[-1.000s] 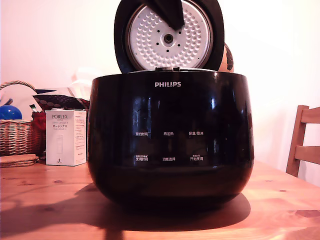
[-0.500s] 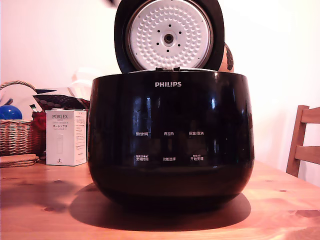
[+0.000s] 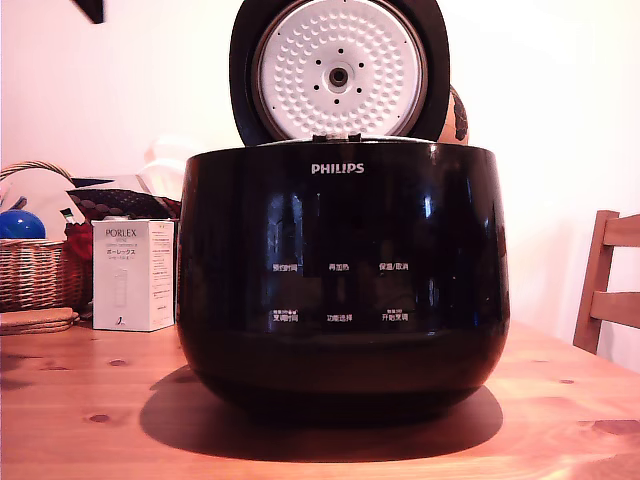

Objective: Place the pot you are holding inside the rice cooker

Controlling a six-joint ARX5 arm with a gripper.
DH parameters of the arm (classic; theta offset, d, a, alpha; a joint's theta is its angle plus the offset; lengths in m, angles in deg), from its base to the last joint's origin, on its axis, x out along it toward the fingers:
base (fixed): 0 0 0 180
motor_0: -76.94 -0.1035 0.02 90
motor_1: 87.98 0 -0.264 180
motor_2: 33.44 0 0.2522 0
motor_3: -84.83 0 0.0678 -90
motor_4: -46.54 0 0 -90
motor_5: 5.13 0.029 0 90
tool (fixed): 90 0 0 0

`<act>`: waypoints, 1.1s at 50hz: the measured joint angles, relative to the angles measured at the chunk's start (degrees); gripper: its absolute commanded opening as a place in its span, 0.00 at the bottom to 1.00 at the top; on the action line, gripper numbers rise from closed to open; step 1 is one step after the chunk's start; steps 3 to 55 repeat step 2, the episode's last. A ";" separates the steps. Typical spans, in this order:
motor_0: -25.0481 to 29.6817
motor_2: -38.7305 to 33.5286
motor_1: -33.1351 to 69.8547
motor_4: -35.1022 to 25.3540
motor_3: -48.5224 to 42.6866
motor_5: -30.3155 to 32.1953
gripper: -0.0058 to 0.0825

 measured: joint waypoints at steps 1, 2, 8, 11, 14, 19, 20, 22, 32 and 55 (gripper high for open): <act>-0.09 0.00 0.00 -0.02 -0.02 0.00 0.04; -0.20 0.00 0.00 -0.04 -0.02 0.02 0.04; -0.20 0.00 0.00 -0.04 -0.02 0.02 0.04; -0.20 0.00 0.00 -0.04 -0.02 0.02 0.04; -0.20 0.00 0.00 -0.04 -0.02 0.02 0.04; -0.20 0.00 0.00 -0.04 -0.02 0.02 0.04; -0.20 0.00 0.00 -0.04 -0.02 0.02 0.04; -0.20 0.00 0.00 -0.04 -0.02 0.02 0.04; -0.20 0.00 0.00 -0.04 -0.02 0.02 0.04; -0.20 0.00 0.00 -0.04 -0.02 0.02 0.04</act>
